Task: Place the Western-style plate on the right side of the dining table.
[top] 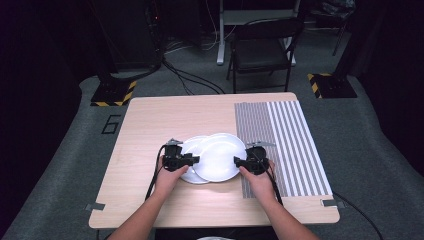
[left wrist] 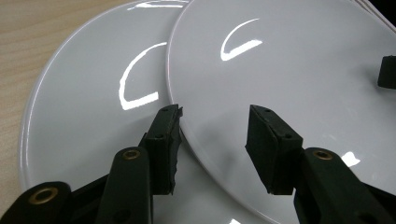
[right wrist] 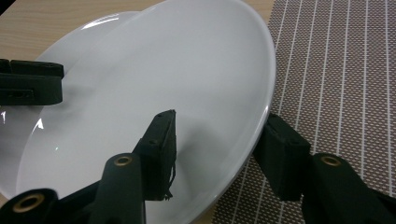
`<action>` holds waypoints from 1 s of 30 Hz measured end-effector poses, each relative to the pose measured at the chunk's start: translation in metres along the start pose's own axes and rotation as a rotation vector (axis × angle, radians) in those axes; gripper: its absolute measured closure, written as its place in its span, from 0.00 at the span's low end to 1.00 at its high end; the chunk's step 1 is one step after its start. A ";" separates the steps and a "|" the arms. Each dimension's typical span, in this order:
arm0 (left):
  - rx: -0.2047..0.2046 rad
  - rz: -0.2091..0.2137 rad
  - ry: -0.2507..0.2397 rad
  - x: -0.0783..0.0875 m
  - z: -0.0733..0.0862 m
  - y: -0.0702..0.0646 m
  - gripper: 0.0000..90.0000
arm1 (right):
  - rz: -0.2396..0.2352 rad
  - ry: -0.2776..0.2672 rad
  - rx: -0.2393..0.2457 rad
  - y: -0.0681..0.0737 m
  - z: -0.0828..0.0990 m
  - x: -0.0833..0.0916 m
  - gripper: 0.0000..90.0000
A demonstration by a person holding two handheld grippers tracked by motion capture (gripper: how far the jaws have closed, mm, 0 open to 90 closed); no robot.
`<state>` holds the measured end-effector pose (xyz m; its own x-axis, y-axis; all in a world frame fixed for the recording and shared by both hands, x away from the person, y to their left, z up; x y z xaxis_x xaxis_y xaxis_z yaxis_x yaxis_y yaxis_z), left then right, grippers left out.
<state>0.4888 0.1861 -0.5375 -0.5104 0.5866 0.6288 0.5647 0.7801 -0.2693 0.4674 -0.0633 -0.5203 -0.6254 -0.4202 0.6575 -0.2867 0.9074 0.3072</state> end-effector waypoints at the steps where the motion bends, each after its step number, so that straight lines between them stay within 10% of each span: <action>1: 0.006 -0.002 -0.010 -0.001 0.000 -0.002 0.60 | -0.003 0.002 -0.010 0.000 0.001 0.002 0.55; 12: -0.024 -0.009 -0.004 -0.002 0.001 -0.004 0.59 | 0.025 0.003 0.043 -0.003 0.005 0.013 0.61; 30: -0.052 -0.022 -0.006 -0.004 0.005 -0.012 0.50 | 0.015 -0.014 -0.003 -0.006 0.015 0.013 0.61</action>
<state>0.4807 0.1758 -0.5404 -0.5269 0.5708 0.6297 0.5863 0.7805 -0.2169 0.4504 -0.0746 -0.5237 -0.6400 -0.4061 0.6523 -0.2746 0.9138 0.2994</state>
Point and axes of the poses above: each handheld gripper's, and its own axes: x roughly backward along the jaws, z roughly out of its underside, y roughly to its left, the point moved 5 cm from there along -x, roughly forward along the jaws, and after that the axes turned 4 degrees about -x, right-handed, at the moved point
